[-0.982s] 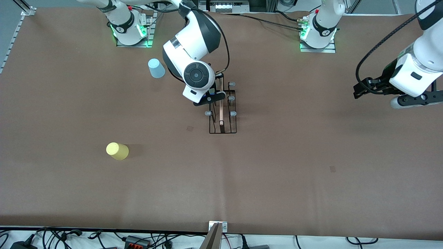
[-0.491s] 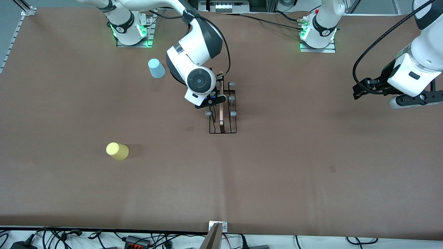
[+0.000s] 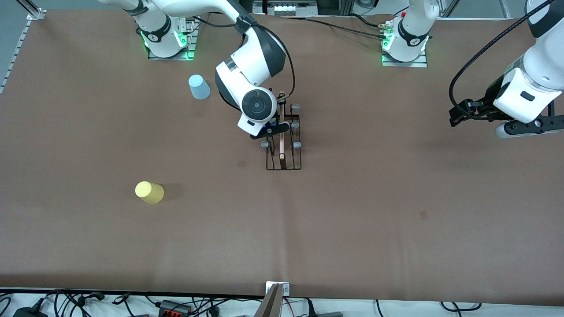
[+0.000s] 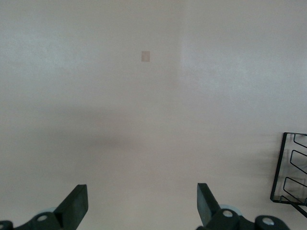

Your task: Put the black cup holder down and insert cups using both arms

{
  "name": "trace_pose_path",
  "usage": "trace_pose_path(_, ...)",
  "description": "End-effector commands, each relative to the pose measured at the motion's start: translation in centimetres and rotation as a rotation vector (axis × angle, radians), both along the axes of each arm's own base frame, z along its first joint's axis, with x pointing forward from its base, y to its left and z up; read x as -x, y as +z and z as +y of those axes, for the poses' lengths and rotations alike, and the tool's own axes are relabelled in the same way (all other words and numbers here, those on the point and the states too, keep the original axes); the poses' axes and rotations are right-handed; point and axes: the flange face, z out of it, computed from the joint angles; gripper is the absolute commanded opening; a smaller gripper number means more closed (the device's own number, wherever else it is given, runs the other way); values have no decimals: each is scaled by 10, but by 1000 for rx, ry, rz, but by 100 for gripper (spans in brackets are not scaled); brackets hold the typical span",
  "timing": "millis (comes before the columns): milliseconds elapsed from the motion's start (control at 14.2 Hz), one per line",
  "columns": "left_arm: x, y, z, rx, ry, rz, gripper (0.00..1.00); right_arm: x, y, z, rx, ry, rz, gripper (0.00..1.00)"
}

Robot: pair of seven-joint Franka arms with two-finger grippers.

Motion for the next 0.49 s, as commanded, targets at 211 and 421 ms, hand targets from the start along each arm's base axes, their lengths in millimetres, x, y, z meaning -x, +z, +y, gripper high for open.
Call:
trace_pose_path(211, 2, 8, -5, -19, -8, -8, 100, -4, -1, 8, 13, -69, -22, 100)
trace_pose_path(421, 2, 8, -7, -19, -8, -7, 100, -13, 27, -1, -11, -83, -44, 100)
